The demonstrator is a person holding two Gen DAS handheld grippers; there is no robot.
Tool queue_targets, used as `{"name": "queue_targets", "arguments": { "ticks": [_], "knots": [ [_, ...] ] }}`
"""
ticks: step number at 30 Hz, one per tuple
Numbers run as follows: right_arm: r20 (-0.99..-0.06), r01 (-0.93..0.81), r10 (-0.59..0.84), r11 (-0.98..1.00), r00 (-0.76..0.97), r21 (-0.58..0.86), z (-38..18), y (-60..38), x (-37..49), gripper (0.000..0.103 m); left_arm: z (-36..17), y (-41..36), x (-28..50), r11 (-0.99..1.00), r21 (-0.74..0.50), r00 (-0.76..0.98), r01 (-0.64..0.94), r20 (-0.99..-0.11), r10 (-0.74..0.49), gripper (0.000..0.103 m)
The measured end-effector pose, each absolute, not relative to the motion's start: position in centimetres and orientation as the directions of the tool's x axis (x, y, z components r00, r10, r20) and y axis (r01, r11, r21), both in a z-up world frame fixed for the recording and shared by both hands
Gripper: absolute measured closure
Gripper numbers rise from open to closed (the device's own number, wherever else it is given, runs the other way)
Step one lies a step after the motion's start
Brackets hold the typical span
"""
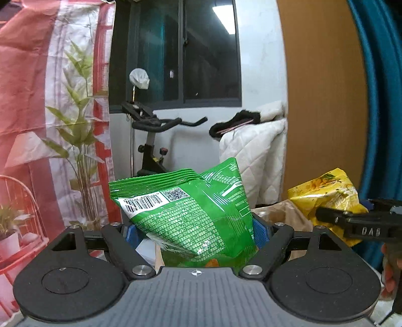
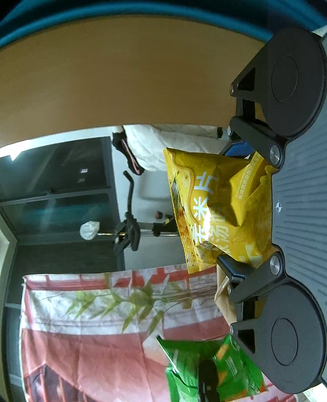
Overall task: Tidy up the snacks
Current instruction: 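Carry both bags over the box and open both tools to drop them, then move both tools back down toward the snack pile beside the box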
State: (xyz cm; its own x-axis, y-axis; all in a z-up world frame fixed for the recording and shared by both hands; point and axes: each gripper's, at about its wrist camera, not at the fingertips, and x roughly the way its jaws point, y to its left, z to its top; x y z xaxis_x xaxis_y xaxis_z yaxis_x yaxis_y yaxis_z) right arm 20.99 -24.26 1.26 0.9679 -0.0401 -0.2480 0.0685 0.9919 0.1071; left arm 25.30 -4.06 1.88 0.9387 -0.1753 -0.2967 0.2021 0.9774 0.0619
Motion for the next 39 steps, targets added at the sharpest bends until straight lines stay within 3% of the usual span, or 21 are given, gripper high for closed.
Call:
{"name": "queue_targets", "arguments": {
  "ticks": [6, 10, 15, 23, 31, 39],
  "knots": [
    [-0.304, 0.076, -0.046, 0.993, 0.952, 0.088, -0.8, -22.7, 24.9, 0.025, 1.4, -4.4, 31.0, 0.982, 0.022, 0.918, 0.186, -0.361, -0.166, 0.017],
    [-0.363, 0.070, -0.026, 0.992, 0.932, 0.107, -1.4, -22.6, 26.6, 0.007, 0.5, -3.2, 32.8, 0.975, -0.046, 0.882, 0.218, -0.418, -0.217, 0.009],
    [-0.368, 0.030, 0.036, 0.984, 0.929, 0.173, -1.0, -22.8, 25.8, 0.007, 0.5, -0.9, 30.5, 0.969, -0.073, 0.879, 0.236, -0.408, -0.245, 0.010],
    [-0.332, -0.038, 0.114, 0.973, 0.936, 0.227, -1.5, -23.4, 19.0, 0.013, -0.3, 3.5, 22.5, 0.968, -0.094, 0.892, 0.233, -0.375, -0.251, 0.010],
    [-0.365, -0.039, 0.124, 0.972, 0.923, 0.233, -5.8, -21.8, 12.9, 0.024, -6.5, 6.5, 17.5, 0.977, -0.117, 0.847, 0.181, -0.486, -0.215, 0.020],
    [-0.470, -0.083, 0.171, 0.976, 0.866, 0.202, -10.3, -18.3, 9.3, 0.037, -11.2, 8.7, 15.4, 0.974, -0.182, 0.783, 0.135, -0.582, -0.218, 0.026]
  ]
}}
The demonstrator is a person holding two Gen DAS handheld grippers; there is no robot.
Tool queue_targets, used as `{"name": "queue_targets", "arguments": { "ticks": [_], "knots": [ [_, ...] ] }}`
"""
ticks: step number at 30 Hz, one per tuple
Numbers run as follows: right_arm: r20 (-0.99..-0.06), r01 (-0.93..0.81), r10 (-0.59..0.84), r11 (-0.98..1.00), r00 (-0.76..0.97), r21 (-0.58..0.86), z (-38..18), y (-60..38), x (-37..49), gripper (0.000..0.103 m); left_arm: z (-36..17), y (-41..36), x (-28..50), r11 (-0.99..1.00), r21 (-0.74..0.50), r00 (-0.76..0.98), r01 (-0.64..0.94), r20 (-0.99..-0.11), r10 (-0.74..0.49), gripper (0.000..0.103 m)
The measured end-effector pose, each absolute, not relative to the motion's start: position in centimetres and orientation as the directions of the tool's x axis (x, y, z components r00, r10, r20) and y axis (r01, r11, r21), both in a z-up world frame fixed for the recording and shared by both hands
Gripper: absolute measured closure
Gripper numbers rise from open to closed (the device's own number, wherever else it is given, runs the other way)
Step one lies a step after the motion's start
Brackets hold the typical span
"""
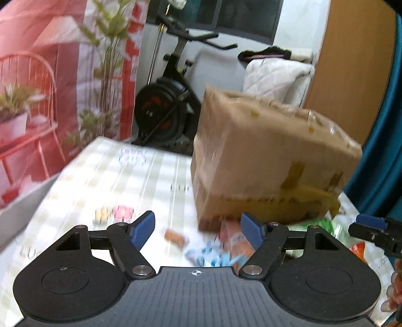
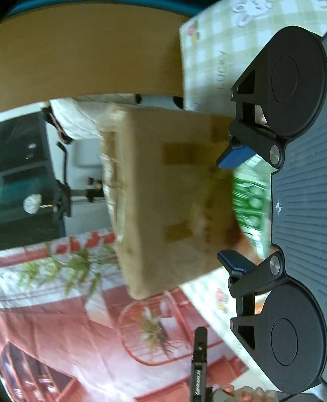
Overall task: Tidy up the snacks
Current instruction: 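Move both tools back down toward the snack pile beside the box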
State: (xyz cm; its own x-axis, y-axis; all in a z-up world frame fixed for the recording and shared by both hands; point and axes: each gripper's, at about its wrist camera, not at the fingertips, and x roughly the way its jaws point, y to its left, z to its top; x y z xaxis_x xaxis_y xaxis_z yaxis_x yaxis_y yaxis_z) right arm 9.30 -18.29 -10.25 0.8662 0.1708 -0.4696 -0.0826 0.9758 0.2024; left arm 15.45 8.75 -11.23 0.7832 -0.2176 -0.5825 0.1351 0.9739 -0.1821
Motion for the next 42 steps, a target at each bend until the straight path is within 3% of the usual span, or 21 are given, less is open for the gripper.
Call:
{"name": "queue_targets", "arguments": {
  "ticks": [5, 12, 18, 29, 42],
  "knots": [
    [-0.530, -0.100, 0.201, 0.972, 0.824, 0.213, -12.9, -16.2, 7.8, 0.045, -13.2, 9.5, 14.7, 0.975, -0.190, 0.765, 0.116, -0.609, -0.210, 0.026],
    [-0.632, -0.080, 0.221, 0.966, 0.743, 0.244, -16.4, -14.5, 8.2, 0.045, -15.0, 9.6, 13.5, 0.980, -0.174, 0.754, 0.100, -0.629, -0.188, 0.027],
    [-0.685, 0.028, 0.139, 0.973, 0.715, 0.228, -18.7, -14.5, 10.9, 0.045, -15.0, 9.7, 12.7, 0.980, -0.180, 0.764, 0.091, -0.618, -0.184, 0.027],
    [-0.682, 0.049, 0.049, 0.991, 0.730, 0.123, -20.4, -12.8, 11.7, 0.050, -15.2, 9.5, 12.3, 0.980, -0.182, 0.764, 0.081, -0.620, -0.178, 0.027],
    [-0.644, 0.010, 0.153, 0.970, 0.750, 0.241, -19.6, -13.8, 8.2, 0.052, -17.0, 8.6, 11.1, 0.976, -0.197, 0.701, 0.094, -0.683, -0.206, 0.028]
  ]
}}
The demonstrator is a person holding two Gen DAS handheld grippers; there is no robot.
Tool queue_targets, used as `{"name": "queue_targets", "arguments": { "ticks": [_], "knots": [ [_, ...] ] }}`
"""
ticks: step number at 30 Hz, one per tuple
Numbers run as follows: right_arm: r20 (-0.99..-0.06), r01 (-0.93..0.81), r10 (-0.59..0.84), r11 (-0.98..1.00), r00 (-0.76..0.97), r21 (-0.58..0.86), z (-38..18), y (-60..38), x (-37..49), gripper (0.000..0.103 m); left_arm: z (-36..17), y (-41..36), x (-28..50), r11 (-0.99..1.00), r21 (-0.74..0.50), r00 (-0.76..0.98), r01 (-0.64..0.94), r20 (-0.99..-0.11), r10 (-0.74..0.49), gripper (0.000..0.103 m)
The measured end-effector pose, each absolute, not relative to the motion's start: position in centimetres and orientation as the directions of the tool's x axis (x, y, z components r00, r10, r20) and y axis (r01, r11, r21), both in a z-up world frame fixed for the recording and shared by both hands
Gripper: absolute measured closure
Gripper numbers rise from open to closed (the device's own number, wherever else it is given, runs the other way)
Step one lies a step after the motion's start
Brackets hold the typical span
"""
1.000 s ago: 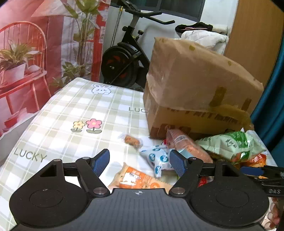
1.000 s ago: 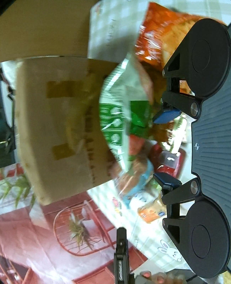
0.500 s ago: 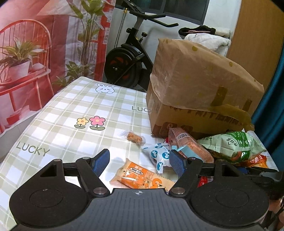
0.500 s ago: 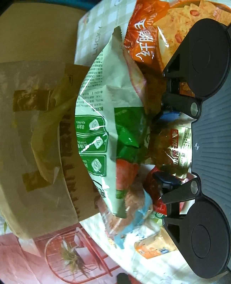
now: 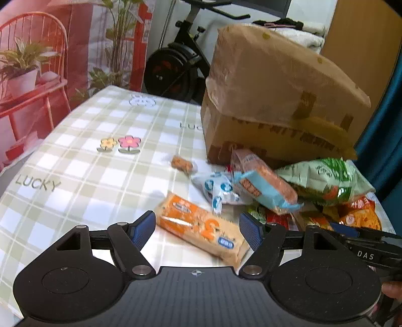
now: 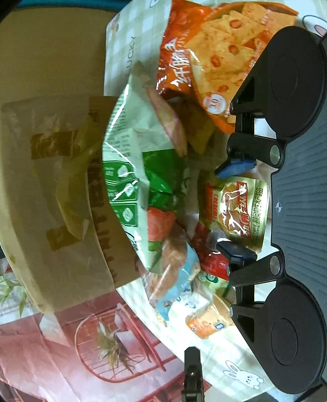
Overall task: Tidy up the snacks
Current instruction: 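Move both tools back down toward the snack pile beside the box, then grasp the small wrapped snack with the left tool while the right tool grasps the sauce packet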
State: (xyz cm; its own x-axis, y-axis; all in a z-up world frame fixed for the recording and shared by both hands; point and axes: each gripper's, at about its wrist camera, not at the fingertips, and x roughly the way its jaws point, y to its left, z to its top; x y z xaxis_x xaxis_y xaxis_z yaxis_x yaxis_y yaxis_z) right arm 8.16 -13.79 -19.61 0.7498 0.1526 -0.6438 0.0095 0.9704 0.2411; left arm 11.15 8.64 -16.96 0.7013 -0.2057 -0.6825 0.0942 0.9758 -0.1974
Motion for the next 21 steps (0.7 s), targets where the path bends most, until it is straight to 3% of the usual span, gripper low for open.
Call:
{"name": "queue_targets", "arguments": {
  "ticks": [10, 21],
  "knots": [
    [-0.607, 0.000, 0.175, 0.961, 0.775, 0.277, -19.2, -14.3, 6.8, 0.052, -18.9, 8.6, 13.0, 0.956, -0.292, 0.621, 0.031, -0.744, -0.247, 0.031],
    [-0.588, 0.014, 0.172, 0.954, 0.790, 0.298, -19.3, -15.1, 6.2, 0.052, -19.0, 8.0, 14.0, 0.962, -0.273, 0.624, 0.003, -0.751, -0.215, 0.033]
  ]
}}
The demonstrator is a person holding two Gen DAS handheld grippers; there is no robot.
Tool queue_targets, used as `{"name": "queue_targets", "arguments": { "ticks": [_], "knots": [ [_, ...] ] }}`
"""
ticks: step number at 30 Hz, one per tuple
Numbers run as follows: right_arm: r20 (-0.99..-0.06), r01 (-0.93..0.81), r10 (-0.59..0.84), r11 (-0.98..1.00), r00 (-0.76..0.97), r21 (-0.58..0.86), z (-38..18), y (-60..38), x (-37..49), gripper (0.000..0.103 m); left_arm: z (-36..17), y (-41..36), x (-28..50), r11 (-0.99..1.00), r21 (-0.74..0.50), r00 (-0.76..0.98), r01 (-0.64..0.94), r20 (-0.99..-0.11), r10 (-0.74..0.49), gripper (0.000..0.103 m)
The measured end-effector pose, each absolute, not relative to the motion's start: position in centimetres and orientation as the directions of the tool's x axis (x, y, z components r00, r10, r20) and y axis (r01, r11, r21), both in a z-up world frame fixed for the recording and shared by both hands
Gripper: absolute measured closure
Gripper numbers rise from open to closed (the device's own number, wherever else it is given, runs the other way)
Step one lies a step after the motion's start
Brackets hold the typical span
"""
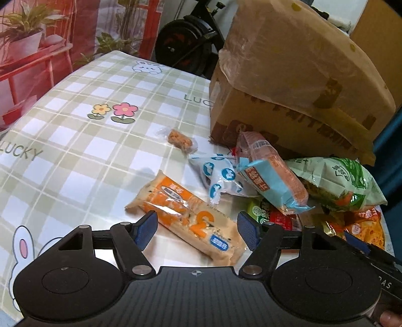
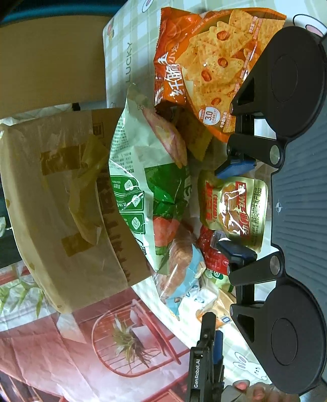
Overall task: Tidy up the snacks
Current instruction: 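Grasp the small wrapped snack with the left tool while the right tool grasps the sauce packet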
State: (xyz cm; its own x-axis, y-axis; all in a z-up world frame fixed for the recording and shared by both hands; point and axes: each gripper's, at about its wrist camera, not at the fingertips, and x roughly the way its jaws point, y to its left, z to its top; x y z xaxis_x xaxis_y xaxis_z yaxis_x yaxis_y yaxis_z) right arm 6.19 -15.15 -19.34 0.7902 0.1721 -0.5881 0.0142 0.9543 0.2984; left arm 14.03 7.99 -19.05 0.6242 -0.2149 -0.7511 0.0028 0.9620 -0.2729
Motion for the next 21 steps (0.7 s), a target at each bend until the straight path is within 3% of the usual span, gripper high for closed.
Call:
{"name": "queue_targets", "arguments": {
  "ticks": [5, 10, 21],
  "knots": [
    [-0.585, 0.012, 0.168, 0.957, 0.794, 0.290, -19.3, -14.9, 6.3, 0.052, -17.6, 9.6, 15.6, 0.951, -0.310, 0.668, -0.011, -0.710, -0.224, 0.050],
    [-0.589, 0.018, 0.165, 0.956, 0.791, 0.292, -19.4, -14.8, 6.6, 0.052, -17.8, 11.2, 21.0, 0.938, -0.334, 0.668, -0.096, -0.720, -0.188, 0.059],
    [-0.590, 0.022, 0.167, 0.954, 0.790, 0.299, -19.6, -15.2, 6.9, 0.052, -20.8, 9.3, 26.6, 0.960, -0.232, 0.640, -0.158, -0.764, -0.079, 0.059]
  ]
}}
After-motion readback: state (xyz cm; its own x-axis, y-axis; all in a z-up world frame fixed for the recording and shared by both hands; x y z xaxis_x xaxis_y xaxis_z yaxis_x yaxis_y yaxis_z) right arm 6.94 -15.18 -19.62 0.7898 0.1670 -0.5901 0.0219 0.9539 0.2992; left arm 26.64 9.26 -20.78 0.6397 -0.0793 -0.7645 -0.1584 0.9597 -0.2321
